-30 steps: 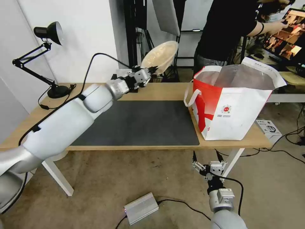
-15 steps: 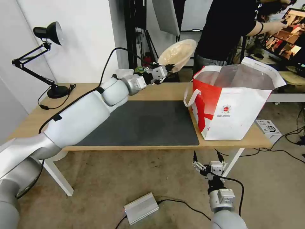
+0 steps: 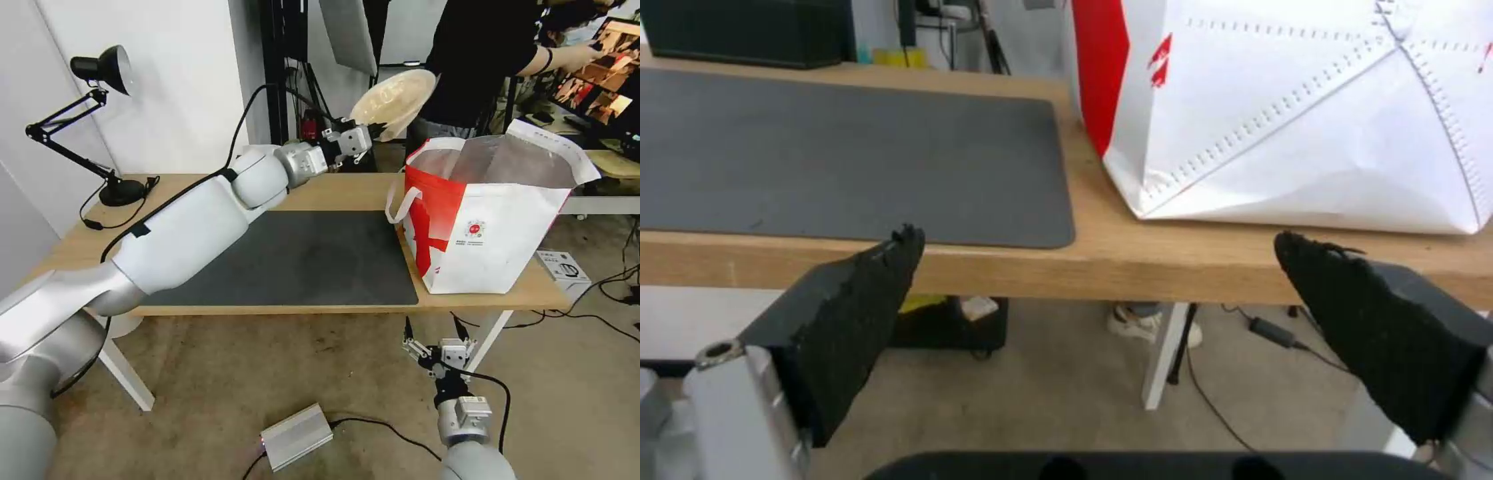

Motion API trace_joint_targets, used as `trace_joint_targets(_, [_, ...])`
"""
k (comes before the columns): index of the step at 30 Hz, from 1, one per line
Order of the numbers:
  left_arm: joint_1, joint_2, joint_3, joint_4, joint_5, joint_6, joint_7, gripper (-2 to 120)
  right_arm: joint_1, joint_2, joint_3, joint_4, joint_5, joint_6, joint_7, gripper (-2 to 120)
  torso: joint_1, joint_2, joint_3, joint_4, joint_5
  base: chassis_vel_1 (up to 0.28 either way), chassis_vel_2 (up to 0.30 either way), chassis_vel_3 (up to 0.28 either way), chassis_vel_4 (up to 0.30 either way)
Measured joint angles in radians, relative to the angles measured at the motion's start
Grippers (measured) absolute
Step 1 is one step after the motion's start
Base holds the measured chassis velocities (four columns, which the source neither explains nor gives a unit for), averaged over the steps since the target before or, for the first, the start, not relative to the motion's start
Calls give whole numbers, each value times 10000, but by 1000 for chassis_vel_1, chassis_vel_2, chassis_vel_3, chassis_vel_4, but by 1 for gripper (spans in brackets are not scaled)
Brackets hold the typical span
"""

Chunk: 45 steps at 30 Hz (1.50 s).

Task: Pick up the trash from the table and place it into the takeout bag.

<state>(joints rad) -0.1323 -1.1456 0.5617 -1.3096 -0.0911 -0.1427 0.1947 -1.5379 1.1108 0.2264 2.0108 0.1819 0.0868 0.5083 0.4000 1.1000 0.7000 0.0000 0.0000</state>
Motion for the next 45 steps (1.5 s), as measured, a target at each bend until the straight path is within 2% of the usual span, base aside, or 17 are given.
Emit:
trace_joint_targets(25, [-405,-1799,470,1494,461,-418,51,0,-22,149,15,35,-1,47,-1,100,0,0,0,-1,1,0,0,0,0])
trace_joint_targets(45, [-163,-2268,546,1756,718,-657,127,0,-145,175,102,58,-67,46,-1,100,0,-1,1,0,0,0,0,0,0])
